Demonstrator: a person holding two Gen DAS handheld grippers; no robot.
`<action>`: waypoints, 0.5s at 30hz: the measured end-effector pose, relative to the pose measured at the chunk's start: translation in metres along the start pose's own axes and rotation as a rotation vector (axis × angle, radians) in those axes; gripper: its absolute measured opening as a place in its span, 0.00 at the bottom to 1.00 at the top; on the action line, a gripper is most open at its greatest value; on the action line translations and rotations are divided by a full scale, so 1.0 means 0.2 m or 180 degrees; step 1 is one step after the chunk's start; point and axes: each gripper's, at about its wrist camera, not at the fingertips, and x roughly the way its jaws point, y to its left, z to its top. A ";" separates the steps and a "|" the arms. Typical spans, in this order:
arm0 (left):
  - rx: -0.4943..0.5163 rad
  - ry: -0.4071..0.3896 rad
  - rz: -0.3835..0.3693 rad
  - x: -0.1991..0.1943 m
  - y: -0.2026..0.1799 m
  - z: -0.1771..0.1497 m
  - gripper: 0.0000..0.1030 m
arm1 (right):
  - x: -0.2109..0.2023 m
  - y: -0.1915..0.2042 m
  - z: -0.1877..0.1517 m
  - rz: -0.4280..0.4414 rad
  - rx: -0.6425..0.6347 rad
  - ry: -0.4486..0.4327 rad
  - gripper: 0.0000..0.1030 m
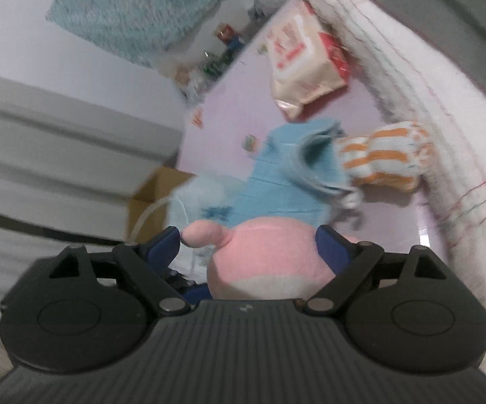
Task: Organize soft objects
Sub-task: 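Lift the pink plush toy with the right tool off the bed, then lower the pink plush toy into the cardboard box and open the right tool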
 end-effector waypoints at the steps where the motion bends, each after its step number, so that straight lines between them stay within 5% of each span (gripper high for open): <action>1: -0.0014 -0.0049 0.0024 -0.08 0.03 -0.01 0.56 | 0.00 0.04 -0.01 0.0031 0.0026 -0.0033 0.86; 7: -0.0176 -0.0292 0.0313 -0.53 0.30 -0.04 0.56 | 0.14 0.43 -0.06 0.0336 -0.0060 -0.0140 0.86; 15: -0.0716 -0.0404 0.0831 -1.01 0.85 -0.21 0.56 | 0.75 0.99 -0.11 0.0846 -0.0308 0.0182 0.86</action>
